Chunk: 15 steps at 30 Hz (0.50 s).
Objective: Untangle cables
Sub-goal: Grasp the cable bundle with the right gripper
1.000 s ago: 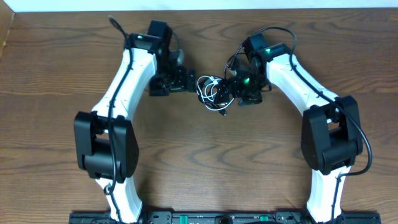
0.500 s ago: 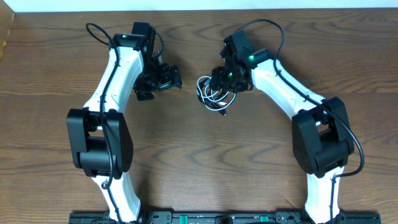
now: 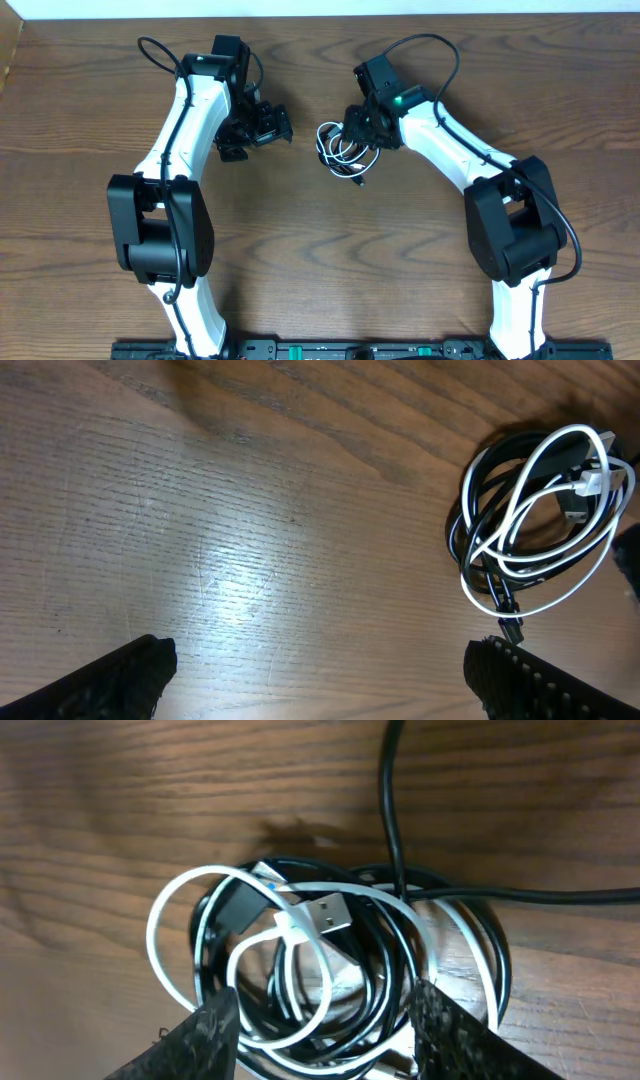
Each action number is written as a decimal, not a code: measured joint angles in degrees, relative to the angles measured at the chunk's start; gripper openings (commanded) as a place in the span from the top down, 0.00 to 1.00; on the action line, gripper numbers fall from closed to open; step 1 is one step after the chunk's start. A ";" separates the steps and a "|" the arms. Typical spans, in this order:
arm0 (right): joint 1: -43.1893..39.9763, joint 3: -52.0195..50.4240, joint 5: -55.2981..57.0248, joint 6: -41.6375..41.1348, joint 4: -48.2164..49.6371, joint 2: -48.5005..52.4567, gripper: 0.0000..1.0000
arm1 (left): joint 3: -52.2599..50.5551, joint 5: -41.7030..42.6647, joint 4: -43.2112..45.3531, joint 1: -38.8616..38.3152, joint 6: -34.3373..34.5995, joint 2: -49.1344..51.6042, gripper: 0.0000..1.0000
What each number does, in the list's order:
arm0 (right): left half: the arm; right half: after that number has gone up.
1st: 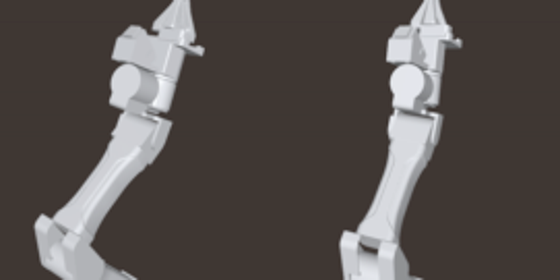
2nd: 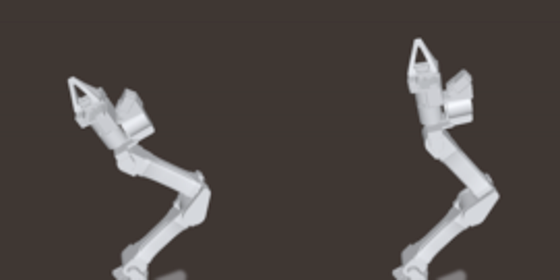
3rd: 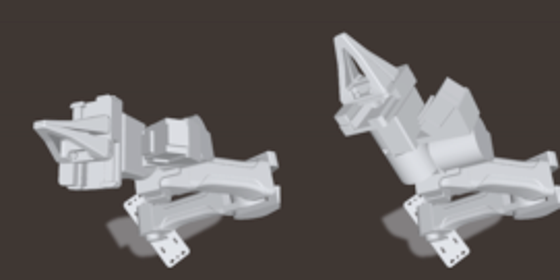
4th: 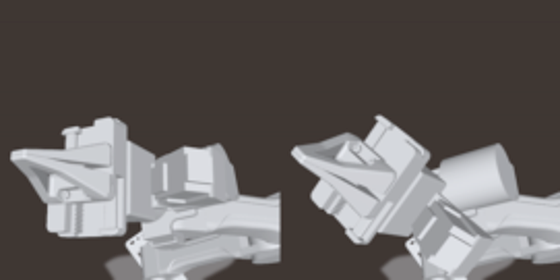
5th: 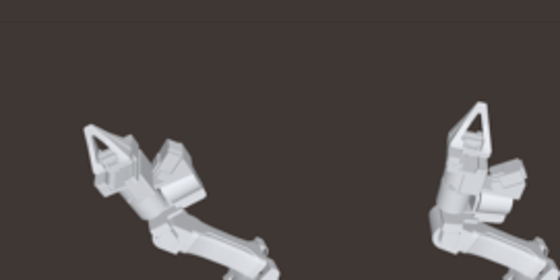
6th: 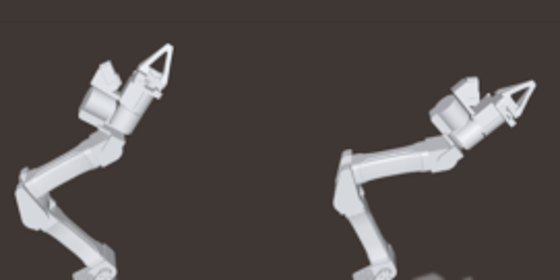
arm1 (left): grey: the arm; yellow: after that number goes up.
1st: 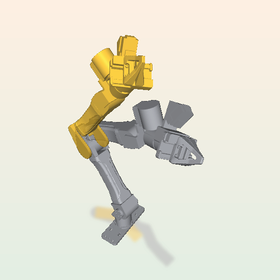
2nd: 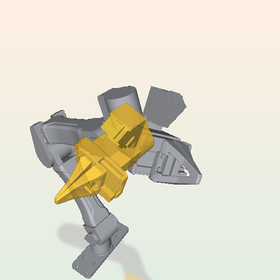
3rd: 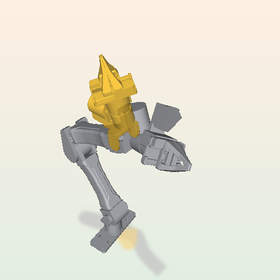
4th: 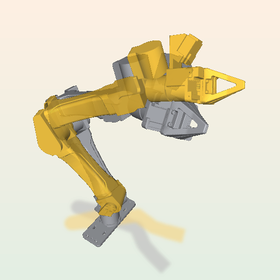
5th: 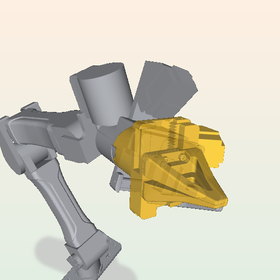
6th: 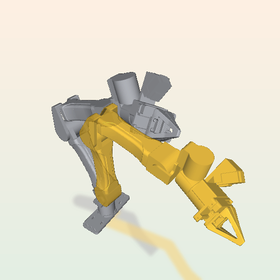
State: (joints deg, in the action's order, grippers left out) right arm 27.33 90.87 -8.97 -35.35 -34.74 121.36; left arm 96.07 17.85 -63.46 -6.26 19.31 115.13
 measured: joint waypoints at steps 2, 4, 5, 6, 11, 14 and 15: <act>0.00 -1.53 -0.02 -0.20 1.95 0.00 0.57 | 0.00 0.00 0.00 0.00 0.00 0.00 0.02; 0.02 -2.47 -0.24 -0.31 3.21 0.11 0.60 | 0.00 0.00 0.00 0.00 0.00 0.02 0.02; 0.00 -3.06 -0.57 -0.46 4.15 0.13 0.60 | 0.00 0.00 0.00 0.00 0.00 0.00 0.02; 0.02 -3.28 -0.72 -0.48 4.46 0.13 0.60 | 0.00 0.00 0.00 0.00 0.00 0.02 0.03; 0.76 -4.94 -1.51 -0.44 7.82 0.13 0.67 | 0.00 -0.02 0.00 0.00 0.00 0.02 0.02; 1.18 -5.46 -1.51 -0.50 8.26 0.13 0.77 | 0.00 -0.02 0.02 0.00 0.00 0.00 0.02; 1.25 -5.55 -1.53 -0.44 8.33 0.13 0.81 | 0.00 -0.02 0.02 0.00 0.00 0.00 0.02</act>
State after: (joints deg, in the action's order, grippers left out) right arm 28.58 85.32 -10.50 -35.79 -26.41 121.49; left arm 96.07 17.82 -63.44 -6.26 19.31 115.13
